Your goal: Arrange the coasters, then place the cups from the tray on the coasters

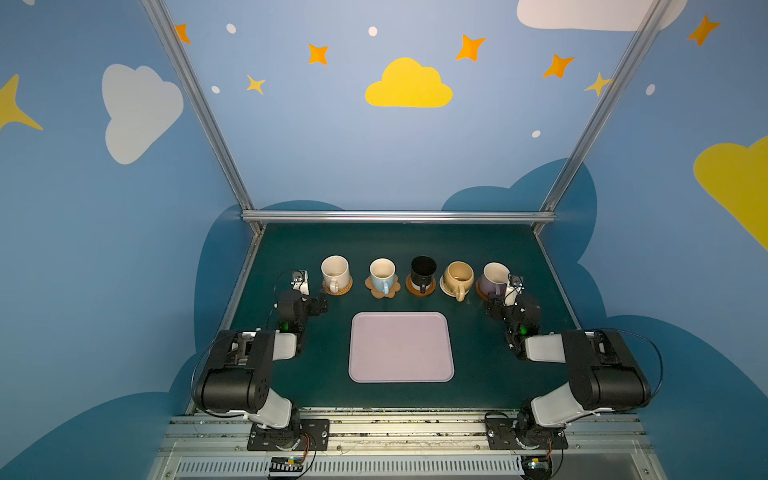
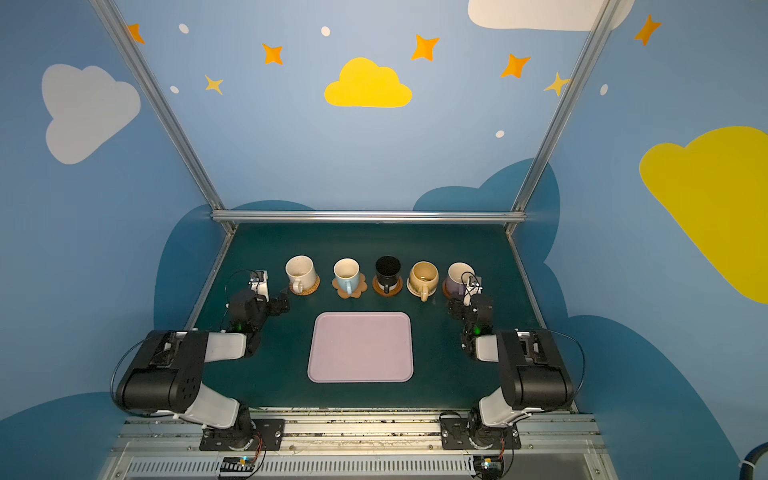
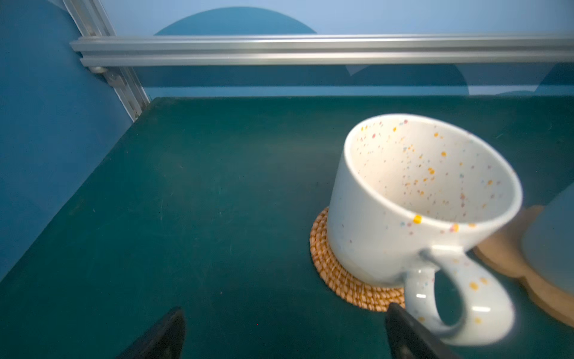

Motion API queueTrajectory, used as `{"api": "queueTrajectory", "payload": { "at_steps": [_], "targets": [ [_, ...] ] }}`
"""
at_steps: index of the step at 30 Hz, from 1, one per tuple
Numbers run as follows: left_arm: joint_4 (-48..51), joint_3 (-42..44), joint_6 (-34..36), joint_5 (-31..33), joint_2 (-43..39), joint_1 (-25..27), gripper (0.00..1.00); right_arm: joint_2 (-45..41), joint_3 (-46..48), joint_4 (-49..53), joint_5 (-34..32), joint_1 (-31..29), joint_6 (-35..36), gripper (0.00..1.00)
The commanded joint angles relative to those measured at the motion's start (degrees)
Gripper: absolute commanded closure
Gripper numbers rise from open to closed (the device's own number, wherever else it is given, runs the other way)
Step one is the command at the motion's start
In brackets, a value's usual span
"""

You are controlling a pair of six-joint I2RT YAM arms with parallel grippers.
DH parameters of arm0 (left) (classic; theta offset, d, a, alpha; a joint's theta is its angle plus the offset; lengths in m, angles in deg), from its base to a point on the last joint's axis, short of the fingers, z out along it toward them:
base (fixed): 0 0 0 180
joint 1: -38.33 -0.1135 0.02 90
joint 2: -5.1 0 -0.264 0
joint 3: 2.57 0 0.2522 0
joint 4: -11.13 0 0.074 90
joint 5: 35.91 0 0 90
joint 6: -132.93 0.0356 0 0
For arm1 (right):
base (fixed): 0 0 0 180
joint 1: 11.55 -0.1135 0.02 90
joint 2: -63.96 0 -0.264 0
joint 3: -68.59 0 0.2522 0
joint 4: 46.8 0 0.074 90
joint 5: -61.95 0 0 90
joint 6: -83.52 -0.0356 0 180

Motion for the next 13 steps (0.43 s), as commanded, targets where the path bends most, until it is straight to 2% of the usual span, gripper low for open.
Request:
{"api": "queueTrajectory", "payload": {
  "at_steps": [1, 3, 5, 13],
  "targets": [
    [2.22, -0.55, -0.78, -1.98, 0.14, -0.36, 0.0, -0.84, -1.66, 0.03, 0.58, 0.07, -0.48, 0.1],
    [2.29, -0.58, -0.72, -1.98, 0.14, -0.45, 0.0, 0.08, -0.85, -3.26, 0.39, 0.01, -0.29, 0.1],
    [2.22, -0.55, -0.71, -1.98, 0.1, -0.36, 0.0, -1.19, -1.79, 0.95, 0.48, -0.01, -0.47, 0.11],
    [1.95, -0.16, -0.54, -2.07, -0.12, -0.34, 0.0, -0.56, -1.35, -1.2, 0.5, 0.01, -0.38, 0.1]
  ]
}}
